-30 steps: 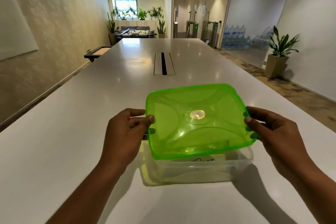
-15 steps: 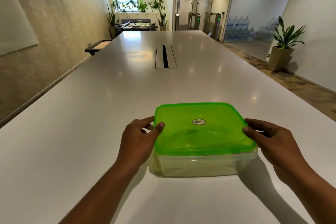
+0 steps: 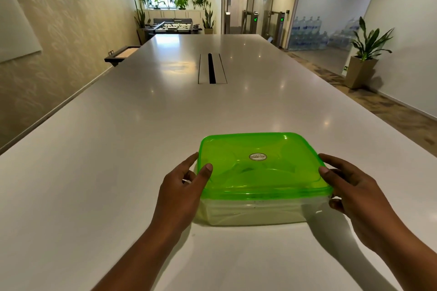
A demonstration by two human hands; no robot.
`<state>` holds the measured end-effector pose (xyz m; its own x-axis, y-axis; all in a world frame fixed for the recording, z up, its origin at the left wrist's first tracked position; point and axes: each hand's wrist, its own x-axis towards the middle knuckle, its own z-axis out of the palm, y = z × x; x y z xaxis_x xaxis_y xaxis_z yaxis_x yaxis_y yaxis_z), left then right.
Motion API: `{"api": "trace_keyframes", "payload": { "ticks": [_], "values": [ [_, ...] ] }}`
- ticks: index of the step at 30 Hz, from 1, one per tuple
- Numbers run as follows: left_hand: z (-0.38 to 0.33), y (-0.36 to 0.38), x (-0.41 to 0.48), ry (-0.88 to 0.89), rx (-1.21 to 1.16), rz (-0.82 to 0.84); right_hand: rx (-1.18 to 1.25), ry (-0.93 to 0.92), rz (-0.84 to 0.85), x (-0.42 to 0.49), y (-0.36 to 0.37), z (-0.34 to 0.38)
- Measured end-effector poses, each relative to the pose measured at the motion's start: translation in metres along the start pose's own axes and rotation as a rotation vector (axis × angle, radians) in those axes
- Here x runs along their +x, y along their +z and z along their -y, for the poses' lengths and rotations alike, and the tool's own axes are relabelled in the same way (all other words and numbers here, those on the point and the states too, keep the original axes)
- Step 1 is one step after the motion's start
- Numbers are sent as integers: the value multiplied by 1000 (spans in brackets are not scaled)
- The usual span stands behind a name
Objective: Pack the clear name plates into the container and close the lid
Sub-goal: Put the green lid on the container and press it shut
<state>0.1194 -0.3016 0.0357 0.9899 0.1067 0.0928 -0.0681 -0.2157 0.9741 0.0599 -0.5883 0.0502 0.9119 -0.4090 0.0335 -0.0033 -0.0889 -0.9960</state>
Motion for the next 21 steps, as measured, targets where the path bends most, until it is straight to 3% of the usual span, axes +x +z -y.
{"api": "trace_keyframes", "payload": {
  "ticks": [8,21],
  "values": [
    [0,0,-8,21,-54,-14,75,75,36,-6,-2,5],
    [-1,8,-24,17,-105,-95,50,36,-37,-13,0,0]
  ]
}}
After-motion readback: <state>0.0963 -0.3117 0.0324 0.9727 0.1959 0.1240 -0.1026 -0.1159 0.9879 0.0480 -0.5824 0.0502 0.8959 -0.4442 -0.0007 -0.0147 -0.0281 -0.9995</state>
